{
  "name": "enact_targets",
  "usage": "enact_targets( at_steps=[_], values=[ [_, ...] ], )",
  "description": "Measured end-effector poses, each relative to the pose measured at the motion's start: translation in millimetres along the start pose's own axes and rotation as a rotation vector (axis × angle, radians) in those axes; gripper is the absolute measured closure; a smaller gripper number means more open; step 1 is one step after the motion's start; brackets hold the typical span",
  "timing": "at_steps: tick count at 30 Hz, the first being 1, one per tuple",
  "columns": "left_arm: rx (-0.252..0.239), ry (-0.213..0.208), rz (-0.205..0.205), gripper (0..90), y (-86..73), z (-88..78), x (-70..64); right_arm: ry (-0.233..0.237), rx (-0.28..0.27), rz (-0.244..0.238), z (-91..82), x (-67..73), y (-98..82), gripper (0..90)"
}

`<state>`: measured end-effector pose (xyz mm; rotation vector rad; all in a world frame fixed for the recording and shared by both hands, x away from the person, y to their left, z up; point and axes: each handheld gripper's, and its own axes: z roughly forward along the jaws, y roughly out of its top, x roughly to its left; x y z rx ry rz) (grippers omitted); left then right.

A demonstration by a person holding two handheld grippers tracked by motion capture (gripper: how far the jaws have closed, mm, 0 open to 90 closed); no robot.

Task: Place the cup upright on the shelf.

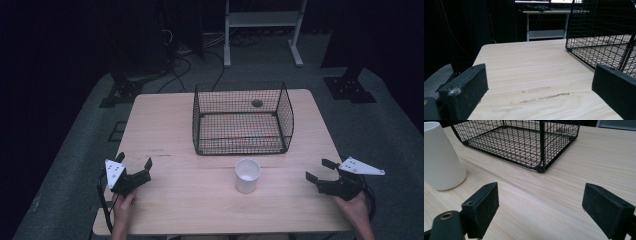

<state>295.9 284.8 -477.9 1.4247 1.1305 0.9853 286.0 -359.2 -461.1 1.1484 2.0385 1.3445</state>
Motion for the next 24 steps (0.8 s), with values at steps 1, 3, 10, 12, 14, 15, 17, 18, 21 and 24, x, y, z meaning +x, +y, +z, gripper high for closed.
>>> enact_targets(
  at_steps=[1,3,10,12,14,15,17,18,21,24],
  values=[
    [0.001,0.001,0.000,0.0,0.0,0.1,-0.1,0.002,-0.002,0.000,0.0,-0.5,0.2,12.9],
    [0.002,0.003,0.001,0.0,0.0,0.0,-0.3,0.005,0.000,-0.001,0.2,-0.7,0.3,12.7],
    [-0.002,-0.006,0.004,0.0,-0.2,-0.8,-0.4,0.017,0.007,-0.011,-1.2,0.7,9.0,12.3],
    [-0.001,-0.001,0.002,0.0,-0.1,-0.8,-0.2,0.029,-0.005,-0.011,-2.7,2.4,13.0,12.3],
    [-0.001,-0.001,-0.001,0.0,-0.1,-0.7,0.0,0.039,-0.007,-0.015,-3.0,4.1,15.6,12.3],
    [-0.001,-0.001,-0.001,0.0,-0.1,-0.7,0.0,0.036,0.001,-0.025,-3.1,5.2,17.2,12.3],
    [-0.001,0.000,0.000,0.0,-0.1,-0.7,-0.1,0.049,0.001,-0.022,-3.6,6.4,19.1,12.3],
    [-0.001,0.000,-0.001,0.0,-0.1,-0.6,-0.2,0.058,-0.001,-0.022,-4.2,7.5,20.0,12.3],
    [-0.001,-0.001,-0.002,0.0,0.0,-0.5,0.0,0.088,-0.006,-0.033,-5.4,11.8,22.6,12.3],
    [-0.001,-0.001,-0.003,0.0,-0.1,-0.4,0.1,0.105,0.006,-0.047,-4.0,15.7,25.1,12.2]
  ],
)
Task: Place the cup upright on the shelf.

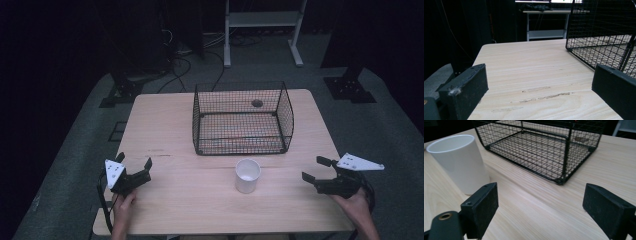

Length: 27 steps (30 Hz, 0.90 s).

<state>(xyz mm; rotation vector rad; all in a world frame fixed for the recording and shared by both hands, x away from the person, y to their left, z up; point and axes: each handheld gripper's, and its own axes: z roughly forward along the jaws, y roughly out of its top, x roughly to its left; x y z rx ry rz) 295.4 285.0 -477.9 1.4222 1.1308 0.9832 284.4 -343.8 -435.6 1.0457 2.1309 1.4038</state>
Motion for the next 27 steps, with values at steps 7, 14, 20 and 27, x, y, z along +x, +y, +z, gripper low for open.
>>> enact_targets(
  at_steps=[7,14,20,27],
  values=[
    [0.000,0.000,0.002,0.0,0.0,0.1,-0.3,0.053,0.009,-0.031,8.2,11.4,6.4,10.8],
    [0.000,0.001,-0.003,0.0,0.1,0.0,0.4,0.114,0.019,-0.051,17.4,23.2,11.7,7.7],
    [-0.002,-0.001,-0.006,0.0,0.0,0.2,0.9,0.173,0.032,-0.068,28.7,34.0,14.0,7.3],
    [0.000,0.000,-0.002,0.0,0.1,0.2,0.5,0.224,0.034,-0.100,35.7,46.9,22.4,5.6]
  ],
)
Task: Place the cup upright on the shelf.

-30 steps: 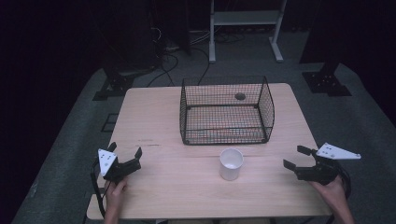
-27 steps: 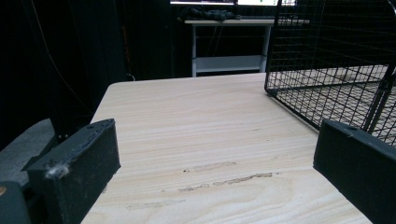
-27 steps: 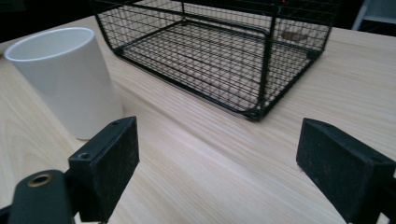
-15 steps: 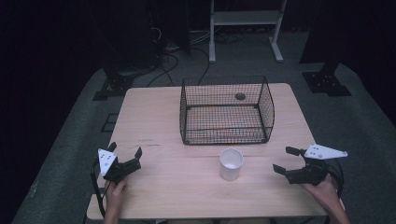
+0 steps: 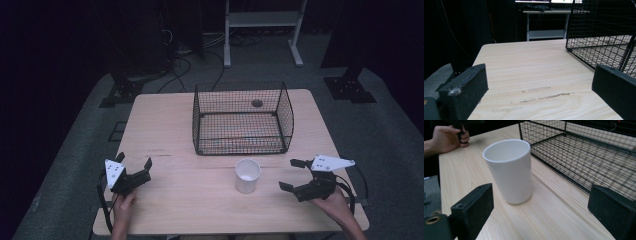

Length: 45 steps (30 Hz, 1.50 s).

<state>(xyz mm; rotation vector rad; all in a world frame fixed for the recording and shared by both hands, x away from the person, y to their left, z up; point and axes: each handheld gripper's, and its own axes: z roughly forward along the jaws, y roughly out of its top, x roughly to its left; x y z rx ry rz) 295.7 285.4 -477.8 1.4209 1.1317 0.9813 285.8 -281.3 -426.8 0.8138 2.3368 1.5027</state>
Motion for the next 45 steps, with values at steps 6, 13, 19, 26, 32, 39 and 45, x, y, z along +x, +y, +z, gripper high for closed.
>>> enact_targets(
  at_steps=[6,13,19,26,32,39,45],
  values=[
    [-0.001,-0.001,-0.005,0.0,0.0,0.0,0.6,0.050,-0.001,-0.019,10.5,8.2,12.0,4.5],
    [0.000,0.002,-0.005,0.0,0.0,0.0,0.4,0.092,0.022,-0.055,31.1,20.1,19.7,2.9],
    [0.000,0.002,-0.005,0.0,0.0,0.0,0.4,0.111,0.043,-0.067,46.9,26.8,23.5,2.7],
    [-0.001,0.001,-0.008,0.0,0.0,0.0,0.7,0.110,0.081,-0.092,63.9,32.4,31.8,2.6],
    [-0.003,-0.001,-0.008,0.0,0.0,0.0,0.9,0.110,0.095,-0.074,73.8,30.0,34.0,2.5],
    [-0.002,-0.001,-0.011,0.0,0.0,0.0,1.2,0.130,0.125,-0.088,90.9,33.4,34.7,2.5],
    [-0.004,-0.002,-0.012,0.0,-0.1,0.0,1.3,0.135,0.126,-0.101,99.1,35.5,35.2,15.5]
  ],
)
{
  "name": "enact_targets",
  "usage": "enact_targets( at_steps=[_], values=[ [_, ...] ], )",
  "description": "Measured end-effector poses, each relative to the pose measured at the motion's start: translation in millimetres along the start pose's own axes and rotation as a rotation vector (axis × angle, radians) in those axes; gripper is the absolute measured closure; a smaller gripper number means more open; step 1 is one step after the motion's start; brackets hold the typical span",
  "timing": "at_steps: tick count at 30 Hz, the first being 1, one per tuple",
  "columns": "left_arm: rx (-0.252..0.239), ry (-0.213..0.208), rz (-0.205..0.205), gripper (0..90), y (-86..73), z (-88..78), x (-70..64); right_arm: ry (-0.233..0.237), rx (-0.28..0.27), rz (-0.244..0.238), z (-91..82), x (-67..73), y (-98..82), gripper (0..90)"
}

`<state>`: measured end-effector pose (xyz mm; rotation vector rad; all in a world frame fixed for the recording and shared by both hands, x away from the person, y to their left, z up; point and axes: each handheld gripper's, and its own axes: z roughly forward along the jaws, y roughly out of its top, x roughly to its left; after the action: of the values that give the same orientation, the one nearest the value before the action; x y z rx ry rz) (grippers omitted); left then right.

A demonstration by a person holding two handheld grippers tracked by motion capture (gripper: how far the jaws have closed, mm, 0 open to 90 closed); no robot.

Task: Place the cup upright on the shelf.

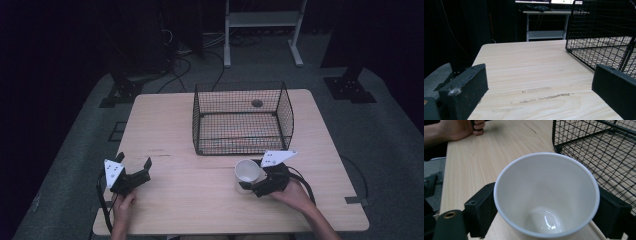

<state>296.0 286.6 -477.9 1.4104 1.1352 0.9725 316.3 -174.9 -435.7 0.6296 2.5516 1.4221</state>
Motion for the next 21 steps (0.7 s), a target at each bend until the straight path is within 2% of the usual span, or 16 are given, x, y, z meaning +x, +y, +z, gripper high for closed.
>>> enact_targets(
  at_steps=[5,11,17,21],
  values=[
    [-0.001,-0.001,-0.001,0.0,0.0,-0.1,0.2,0.001,-0.002,0.005,-0.6,-2.4,2.4,19.0],
    [0.000,0.000,-0.002,0.0,0.0,0.0,0.2,0.033,-0.001,0.019,-5.5,-5.6,9.6,19.2],
    [0.001,0.000,0.001,0.0,0.0,0.0,0.0,0.058,-0.033,0.032,-17.0,-12.3,21.8,19.3],
    [0.001,0.000,-0.003,0.0,0.0,0.0,0.2,0.082,-0.053,0.034,-26.7,-18.9,38.7,19.4]
  ],
)
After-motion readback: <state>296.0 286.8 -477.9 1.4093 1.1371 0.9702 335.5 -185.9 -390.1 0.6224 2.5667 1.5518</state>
